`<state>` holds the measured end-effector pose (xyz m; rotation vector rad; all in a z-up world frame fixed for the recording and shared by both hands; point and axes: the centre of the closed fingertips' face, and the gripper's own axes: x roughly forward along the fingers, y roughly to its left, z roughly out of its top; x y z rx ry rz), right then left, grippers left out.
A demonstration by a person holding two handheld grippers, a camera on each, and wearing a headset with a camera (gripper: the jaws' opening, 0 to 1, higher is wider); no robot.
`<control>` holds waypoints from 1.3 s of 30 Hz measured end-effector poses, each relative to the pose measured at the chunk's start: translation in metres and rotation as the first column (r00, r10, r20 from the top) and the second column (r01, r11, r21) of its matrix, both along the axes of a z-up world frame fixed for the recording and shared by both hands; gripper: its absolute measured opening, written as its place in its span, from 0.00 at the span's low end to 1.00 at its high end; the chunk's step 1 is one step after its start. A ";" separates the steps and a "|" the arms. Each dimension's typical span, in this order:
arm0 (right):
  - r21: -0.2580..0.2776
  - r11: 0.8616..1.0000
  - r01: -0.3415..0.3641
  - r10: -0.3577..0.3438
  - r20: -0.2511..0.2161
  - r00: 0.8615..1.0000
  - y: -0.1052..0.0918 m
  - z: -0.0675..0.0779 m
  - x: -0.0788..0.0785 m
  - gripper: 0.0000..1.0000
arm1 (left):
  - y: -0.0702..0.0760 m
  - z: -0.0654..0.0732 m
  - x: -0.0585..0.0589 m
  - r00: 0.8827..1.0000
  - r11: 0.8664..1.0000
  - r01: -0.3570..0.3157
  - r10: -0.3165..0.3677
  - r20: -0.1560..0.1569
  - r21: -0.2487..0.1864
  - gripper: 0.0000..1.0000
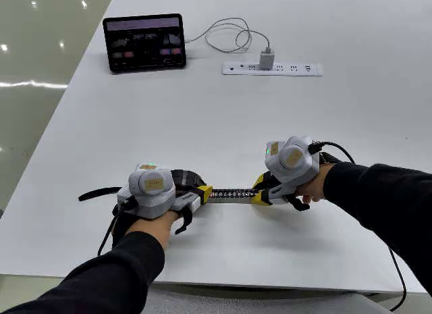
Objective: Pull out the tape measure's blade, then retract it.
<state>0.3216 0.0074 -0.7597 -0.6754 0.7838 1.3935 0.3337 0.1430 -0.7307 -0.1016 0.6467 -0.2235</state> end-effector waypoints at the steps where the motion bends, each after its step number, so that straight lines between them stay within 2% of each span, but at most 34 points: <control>1: 0.000 1.000 0.000 0.000 0.001 1.000 0.001 0.000 0.000 0.12 | 0.000 0.000 0.000 1.000 1.000 0.000 0.000 0.000 0.000 0.61; 30: 0.023 1.000 0.001 -0.001 0.004 1.000 0.020 -0.001 0.000 0.12 | 0.000 0.001 0.000 1.000 1.000 0.000 0.000 0.000 -0.004 0.61; 39: 0.033 0.999 0.003 -0.004 0.020 1.000 0.026 0.000 -0.001 0.12 | 0.000 0.001 0.000 1.000 1.000 -0.002 0.002 0.001 -0.007 0.62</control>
